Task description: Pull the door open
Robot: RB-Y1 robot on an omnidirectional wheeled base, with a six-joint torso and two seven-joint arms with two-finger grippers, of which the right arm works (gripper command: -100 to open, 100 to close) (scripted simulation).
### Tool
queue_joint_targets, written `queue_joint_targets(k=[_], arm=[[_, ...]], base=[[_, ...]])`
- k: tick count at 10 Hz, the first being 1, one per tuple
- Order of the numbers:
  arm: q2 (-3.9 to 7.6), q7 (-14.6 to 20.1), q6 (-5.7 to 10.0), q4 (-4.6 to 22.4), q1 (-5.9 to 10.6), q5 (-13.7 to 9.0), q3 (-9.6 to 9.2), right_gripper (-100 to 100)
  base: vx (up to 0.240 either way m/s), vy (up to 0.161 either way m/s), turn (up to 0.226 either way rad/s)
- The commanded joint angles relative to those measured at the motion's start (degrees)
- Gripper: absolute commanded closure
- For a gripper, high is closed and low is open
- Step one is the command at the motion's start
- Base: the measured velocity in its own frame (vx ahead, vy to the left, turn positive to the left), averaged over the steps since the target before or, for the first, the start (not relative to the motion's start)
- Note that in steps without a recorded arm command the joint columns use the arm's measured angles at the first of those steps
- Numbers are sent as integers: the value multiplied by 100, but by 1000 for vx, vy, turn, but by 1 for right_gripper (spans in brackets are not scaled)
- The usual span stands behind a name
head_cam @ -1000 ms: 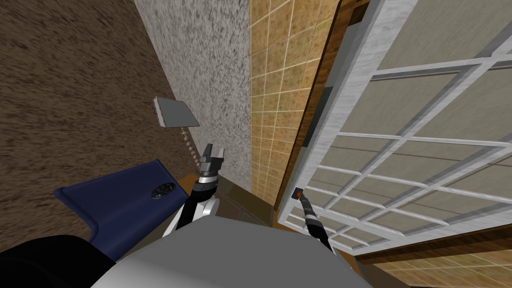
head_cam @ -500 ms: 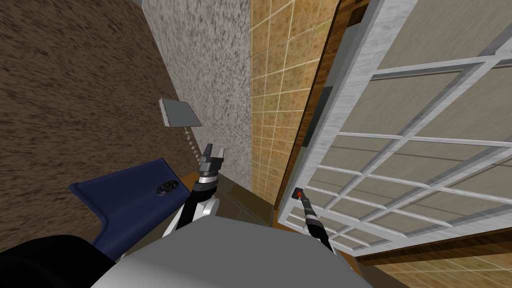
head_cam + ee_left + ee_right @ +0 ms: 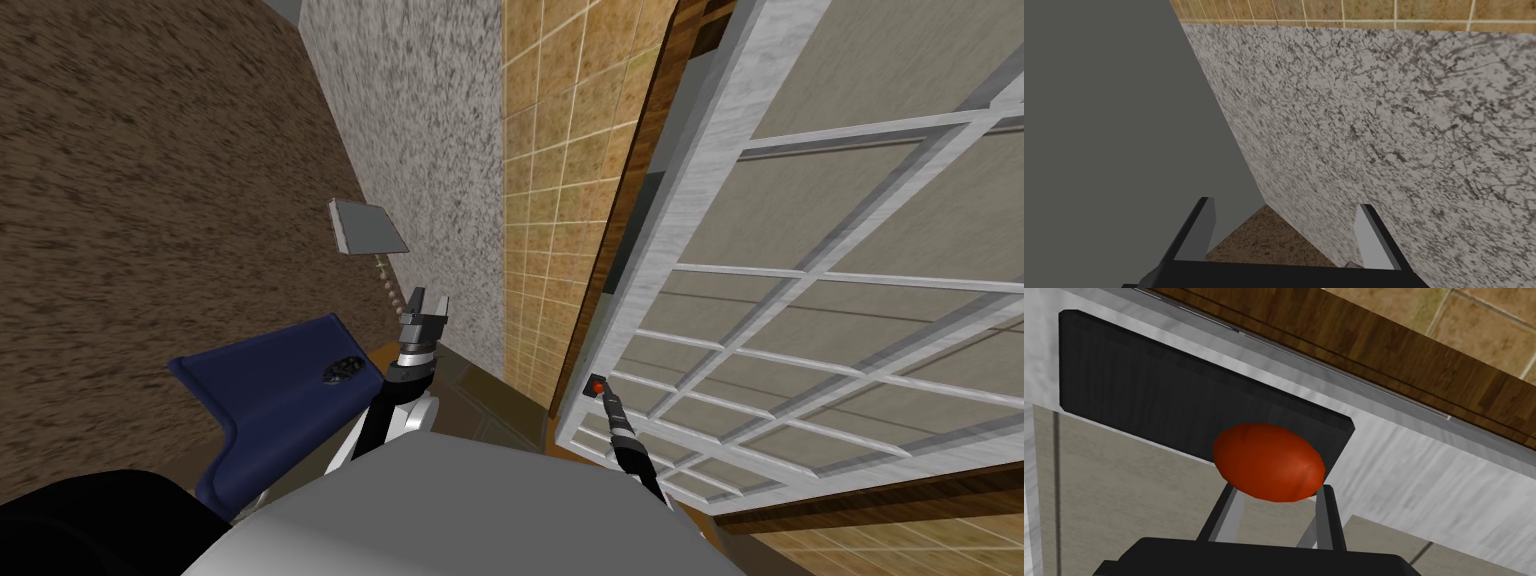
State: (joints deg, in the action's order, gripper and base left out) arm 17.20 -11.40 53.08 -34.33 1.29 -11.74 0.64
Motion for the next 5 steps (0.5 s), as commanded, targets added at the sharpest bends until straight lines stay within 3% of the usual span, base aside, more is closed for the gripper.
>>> queue_joint_targets(k=[1, 4, 5], arm=[[-87, 223, -57, -101, -65, 8, -78, 100], [-83, 700, -60, -83, -47, -72, -105, 100], [-83, 702, -60, -83, -47, -72, -105, 100]], base=[[-30, -15, 14], [-29, -11, 32], [-30, -11, 18]])
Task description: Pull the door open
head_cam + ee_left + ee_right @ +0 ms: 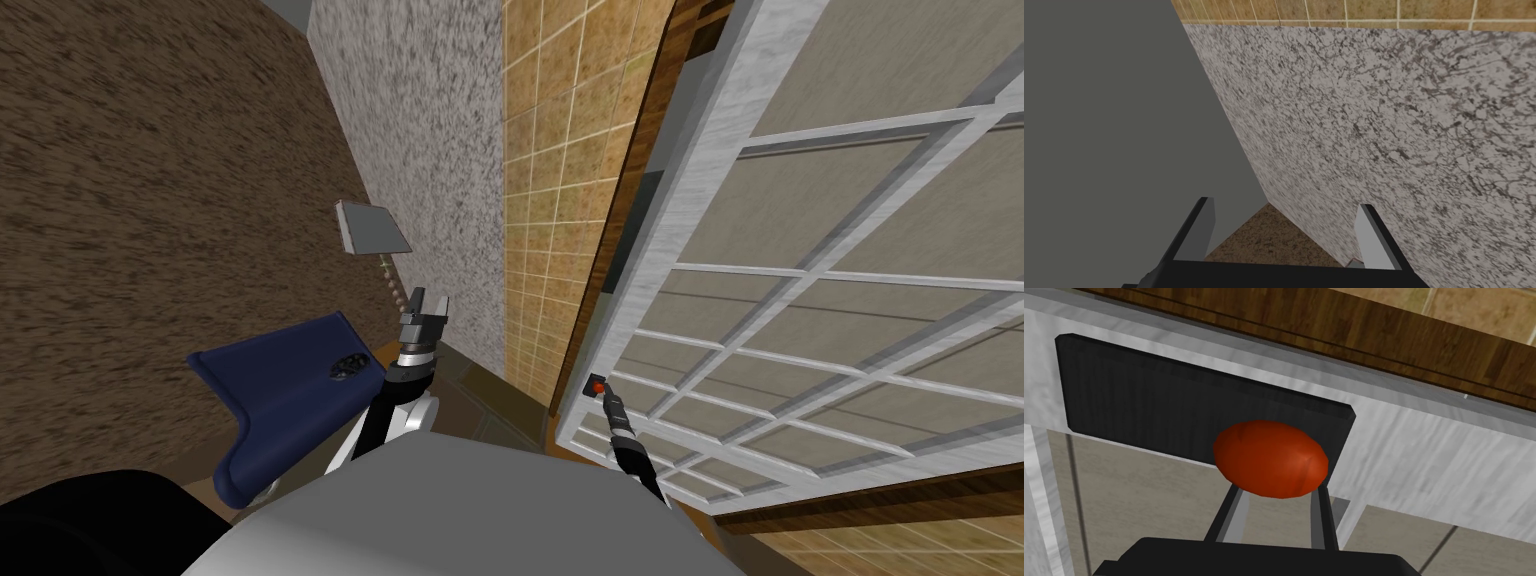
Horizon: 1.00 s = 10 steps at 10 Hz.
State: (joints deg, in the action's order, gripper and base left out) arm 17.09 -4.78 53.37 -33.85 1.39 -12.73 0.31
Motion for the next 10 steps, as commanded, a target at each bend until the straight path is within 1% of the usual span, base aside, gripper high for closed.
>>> queue_joint_targets(k=[1, 3, 4, 7, 8, 9, 10], arm=[[-70, 281, -89, -123, -47, -15, -86, 100], [-68, 520, -91, -114, -38, -56, -100, 100], [-66, 718, -92, -105, -29, -97, -114, 100], [-66, 760, -92, -76, -29, -97, -114, 100], [-66, 760, -92, -105, -29, -97, -114, 100], [-63, 1000, -94, -95, -19, -138, -128, 100], [-61, 1139, -95, -86, -10, -179, -141, 100]], base=[[-31, -11, 41], [-41, -14, 51], [-42, -13, 42], [-16, -2, 2], [10, 7, -10], [-14, -6, 32], [-48, -20, 97]])
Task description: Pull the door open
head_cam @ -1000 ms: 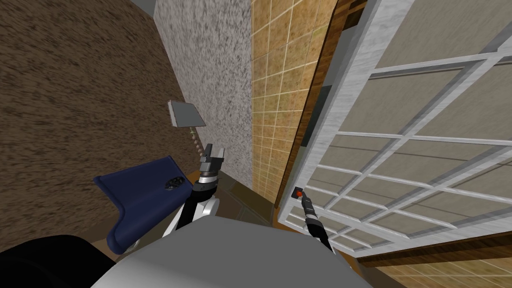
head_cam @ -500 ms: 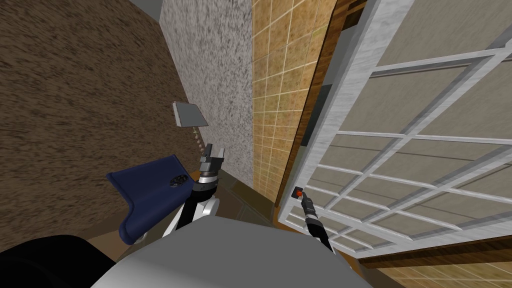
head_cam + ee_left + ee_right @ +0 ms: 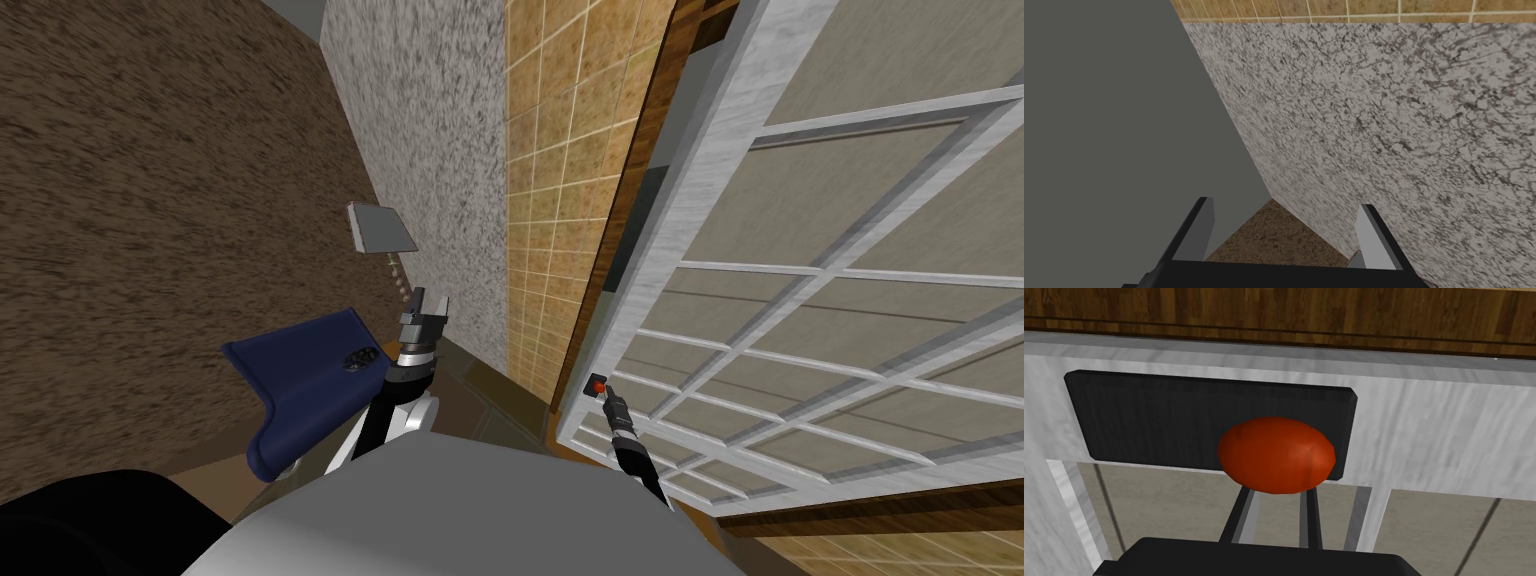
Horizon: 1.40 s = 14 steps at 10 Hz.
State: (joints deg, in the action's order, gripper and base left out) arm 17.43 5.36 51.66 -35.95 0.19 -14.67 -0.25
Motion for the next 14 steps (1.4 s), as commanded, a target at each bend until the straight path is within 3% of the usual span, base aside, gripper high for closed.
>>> queue_joint_targets(k=[1, 6, 8, 10, 11, 14], arm=[[-95, 225, 75, 124, 110, 15, -86, 100], [-88, 912, 71, 151, 138, -109, -127, 100], [-88, 945, 71, 151, 138, -109, -127, 100], [-84, 1334, 68, 169, 157, -191, -155, 100], [-34, 1440, -42, 67, 46, -293, -120, -100], [-74, 1886, -46, 40, 69, -473, -190, -100]], base=[[-38, -22, 34], [-32, -11, 35], [-17, 0, 10], [-36, -11, 46], [-50, -26, 36], [-57, -7, 23]])
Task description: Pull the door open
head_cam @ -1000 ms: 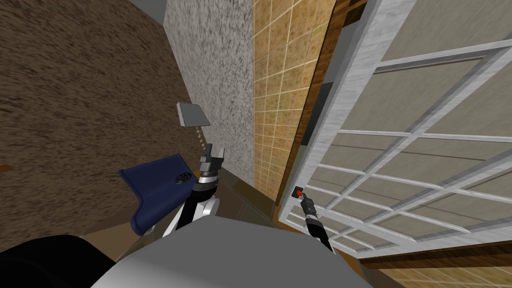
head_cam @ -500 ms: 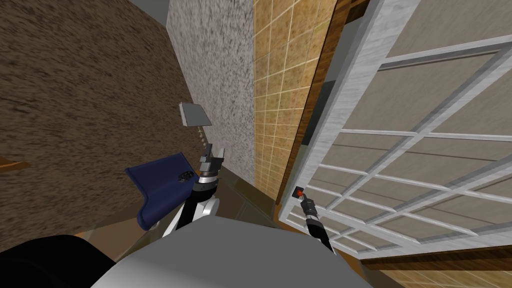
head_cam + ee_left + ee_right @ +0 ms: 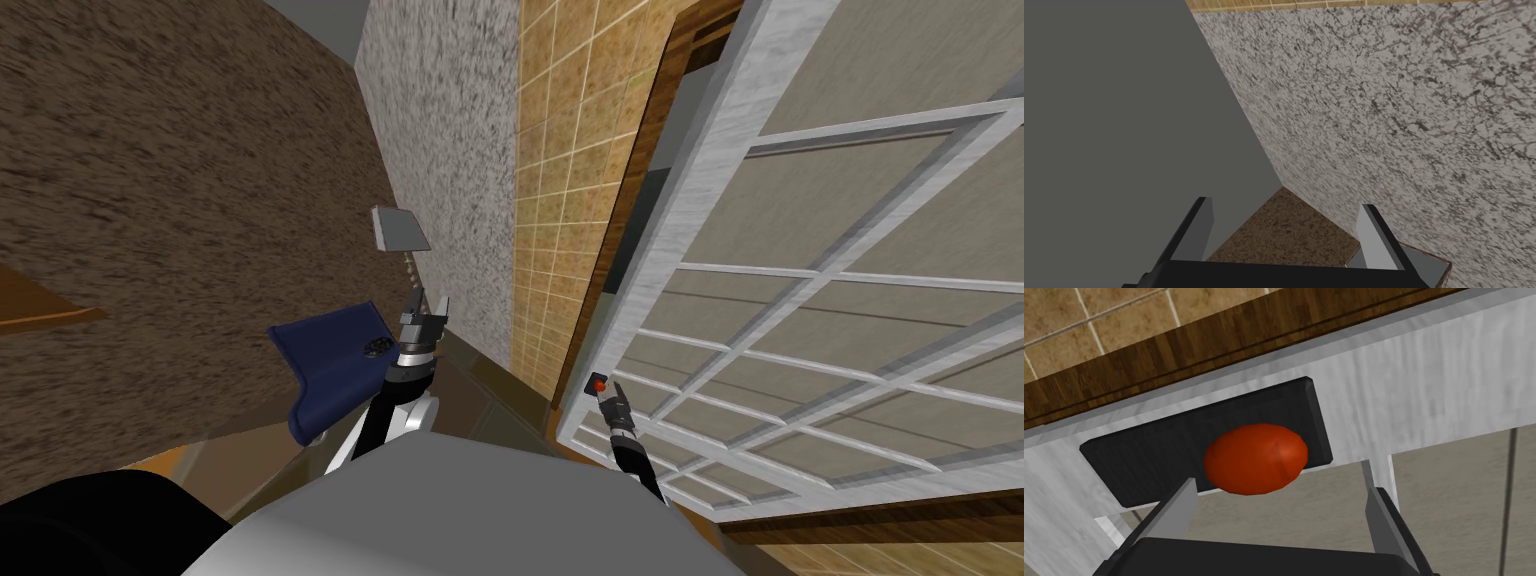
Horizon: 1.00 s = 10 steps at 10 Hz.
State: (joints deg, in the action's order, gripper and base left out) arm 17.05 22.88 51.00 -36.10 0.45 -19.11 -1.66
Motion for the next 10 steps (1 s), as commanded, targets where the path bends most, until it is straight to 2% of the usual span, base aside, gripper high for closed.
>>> queue_joint_targets(k=[1, 5, 7, 8, 9, 10], arm=[[-53, 286, 18, 44, 54, -109, -80, -100], [-92, 800, 14, 18, 76, -287, -148, -100], [-137, 1163, 10, -11, 102, -487, -226, -100], [-137, 1265, 10, -11, 102, -487, -226, -100], [-161, 1468, 7, -27, 115, -593, -267, -100], [-161, 1502, 7, -27, 115, -593, -267, -100]], base=[[-83, 14, 89], [-48, 0, 30], [-65, -8, 45], [-58, -8, 17], [-56, -17, 31], [-44, -13, 21]])
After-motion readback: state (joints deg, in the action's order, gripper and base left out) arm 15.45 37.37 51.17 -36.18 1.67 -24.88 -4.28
